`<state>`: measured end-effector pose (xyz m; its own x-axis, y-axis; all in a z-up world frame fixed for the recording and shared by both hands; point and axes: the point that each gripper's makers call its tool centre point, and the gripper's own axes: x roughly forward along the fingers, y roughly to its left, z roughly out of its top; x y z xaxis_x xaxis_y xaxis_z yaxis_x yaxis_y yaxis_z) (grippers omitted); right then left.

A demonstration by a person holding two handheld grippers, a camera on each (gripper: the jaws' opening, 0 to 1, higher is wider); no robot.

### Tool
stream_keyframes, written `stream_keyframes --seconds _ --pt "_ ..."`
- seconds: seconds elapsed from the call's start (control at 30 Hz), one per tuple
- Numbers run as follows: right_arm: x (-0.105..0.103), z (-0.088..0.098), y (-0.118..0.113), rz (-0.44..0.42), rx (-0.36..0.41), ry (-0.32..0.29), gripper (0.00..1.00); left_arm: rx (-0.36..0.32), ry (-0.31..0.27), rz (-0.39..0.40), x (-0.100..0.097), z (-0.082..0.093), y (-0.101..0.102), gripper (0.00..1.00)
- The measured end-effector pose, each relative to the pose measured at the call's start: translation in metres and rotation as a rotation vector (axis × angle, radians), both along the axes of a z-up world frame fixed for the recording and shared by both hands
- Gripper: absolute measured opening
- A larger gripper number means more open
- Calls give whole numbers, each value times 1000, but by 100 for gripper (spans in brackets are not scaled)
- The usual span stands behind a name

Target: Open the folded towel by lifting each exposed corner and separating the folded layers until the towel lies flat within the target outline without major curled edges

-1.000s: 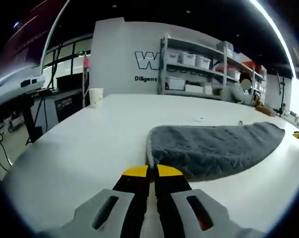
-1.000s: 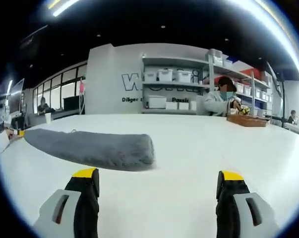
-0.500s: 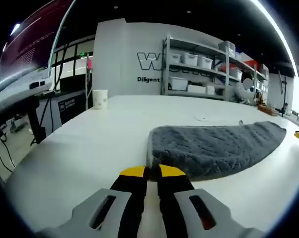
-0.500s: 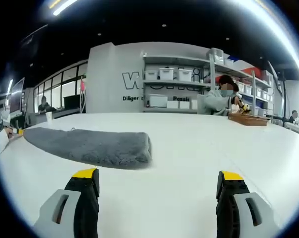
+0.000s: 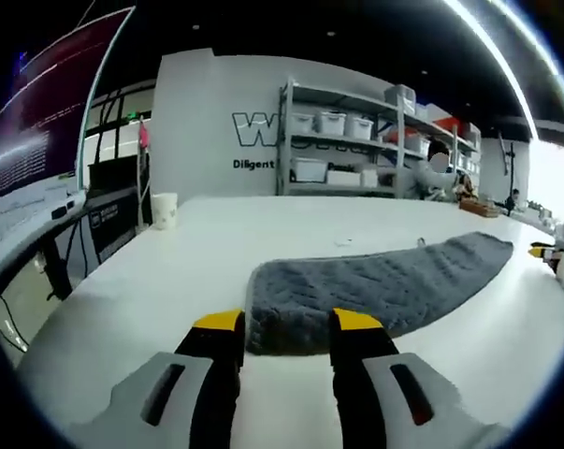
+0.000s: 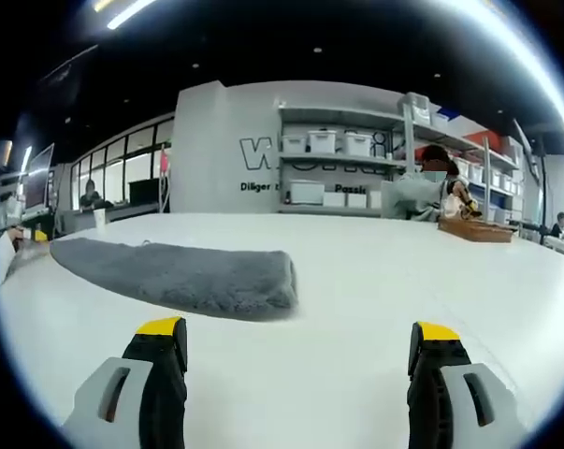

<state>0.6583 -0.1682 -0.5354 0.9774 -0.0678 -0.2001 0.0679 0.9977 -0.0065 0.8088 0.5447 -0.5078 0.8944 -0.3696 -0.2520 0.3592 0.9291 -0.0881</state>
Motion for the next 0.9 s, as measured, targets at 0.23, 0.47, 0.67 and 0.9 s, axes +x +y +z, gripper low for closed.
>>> stream_keyframes --seconds 0.23,0.47,0.67,0.9 --pt "-3 4 -3 -1 -3 -26 99 87 -36 -26 1 5 -5 73" --pt "-5 1 -7 -9 30 -39 99 21 -22 -132 -6 3 -19 87" --pt "-5 4 -2 4 -27 -52 99 3 10 -228 -8 -2 -23 98" --pt "4 2 21 83 -129 -17 99 74 59 -316 -11 -23 -25 100"
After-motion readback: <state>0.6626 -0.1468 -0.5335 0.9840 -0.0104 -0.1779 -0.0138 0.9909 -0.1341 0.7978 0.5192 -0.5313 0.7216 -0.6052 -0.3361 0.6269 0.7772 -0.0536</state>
